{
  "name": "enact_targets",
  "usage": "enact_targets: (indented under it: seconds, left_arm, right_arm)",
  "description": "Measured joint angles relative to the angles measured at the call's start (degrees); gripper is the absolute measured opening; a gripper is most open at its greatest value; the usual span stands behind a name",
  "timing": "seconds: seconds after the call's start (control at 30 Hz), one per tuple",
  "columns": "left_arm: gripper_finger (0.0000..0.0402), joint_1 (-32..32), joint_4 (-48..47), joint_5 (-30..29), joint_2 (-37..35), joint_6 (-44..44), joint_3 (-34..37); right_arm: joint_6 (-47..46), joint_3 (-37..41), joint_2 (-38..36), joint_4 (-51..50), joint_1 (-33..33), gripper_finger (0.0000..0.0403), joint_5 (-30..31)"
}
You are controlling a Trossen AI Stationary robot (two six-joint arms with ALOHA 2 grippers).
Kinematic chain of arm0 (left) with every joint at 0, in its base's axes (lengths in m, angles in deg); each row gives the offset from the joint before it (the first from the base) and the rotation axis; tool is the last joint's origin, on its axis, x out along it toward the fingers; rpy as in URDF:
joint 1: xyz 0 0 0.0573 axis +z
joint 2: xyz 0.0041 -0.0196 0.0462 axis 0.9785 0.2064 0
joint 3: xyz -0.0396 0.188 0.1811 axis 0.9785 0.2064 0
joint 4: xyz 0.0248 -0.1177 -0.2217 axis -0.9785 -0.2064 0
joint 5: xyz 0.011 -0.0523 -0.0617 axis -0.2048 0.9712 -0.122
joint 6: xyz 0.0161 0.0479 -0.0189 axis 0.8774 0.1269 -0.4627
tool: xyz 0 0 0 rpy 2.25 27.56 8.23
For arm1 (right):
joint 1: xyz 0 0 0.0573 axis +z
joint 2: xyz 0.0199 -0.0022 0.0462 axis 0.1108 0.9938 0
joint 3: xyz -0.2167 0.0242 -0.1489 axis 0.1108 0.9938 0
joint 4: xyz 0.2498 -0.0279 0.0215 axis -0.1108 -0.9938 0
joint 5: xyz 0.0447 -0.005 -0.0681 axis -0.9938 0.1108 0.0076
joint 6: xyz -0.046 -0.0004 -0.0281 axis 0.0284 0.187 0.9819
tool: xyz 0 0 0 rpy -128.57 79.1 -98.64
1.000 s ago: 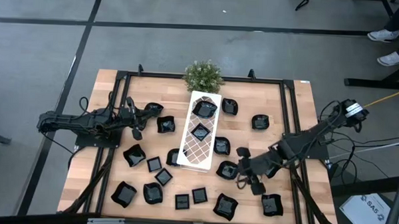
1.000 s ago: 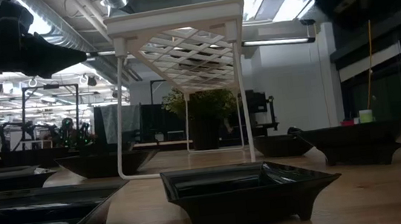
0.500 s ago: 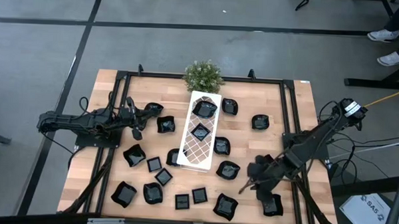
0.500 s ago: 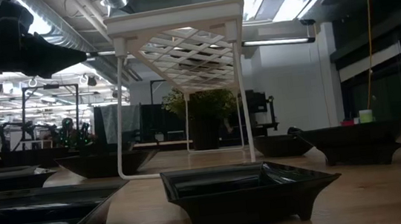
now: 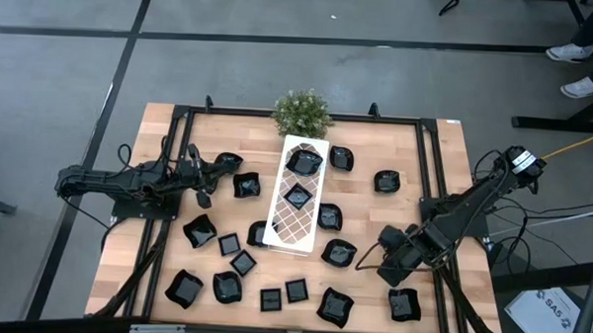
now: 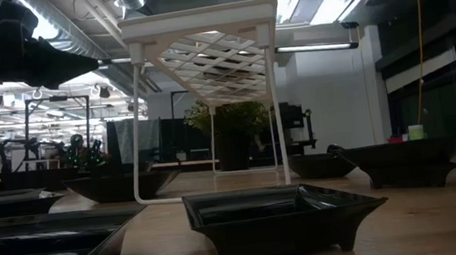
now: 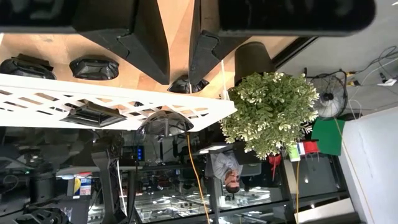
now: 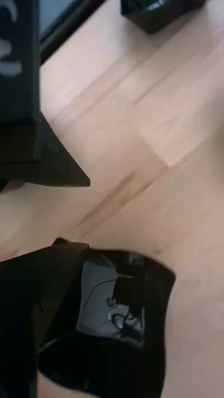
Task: Pick & Place Mini shaped plates
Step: Put the distorted square plate on the shelf
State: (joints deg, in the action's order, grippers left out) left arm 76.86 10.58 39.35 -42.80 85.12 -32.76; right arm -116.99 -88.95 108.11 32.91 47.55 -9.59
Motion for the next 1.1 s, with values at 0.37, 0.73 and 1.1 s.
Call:
enact_targets:
  seconds: [0.37, 0.73, 1.1]
  left_arm:
    - [0.0054, 0.00, 0.01, 0.00, -0.01, -0.01, 0.00]
    - [0.0054, 0.00, 0.01, 0.02, 0.01, 0.00, 0.00]
    - [0.0052, 0.00, 0.02, -0.01, 0.00, 0.00, 0.00]
  right_arm:
    - [0.23, 0.00, 6.06, -0.59, 0.00, 0.0157, -1.76]
    - [3.40, 0.00, 12.53, -0.52, 0.00, 0.0154, -2.87]
    - [3.48, -0.06, 12.83, -0.62, -0.02, 0.0036, -2.85]
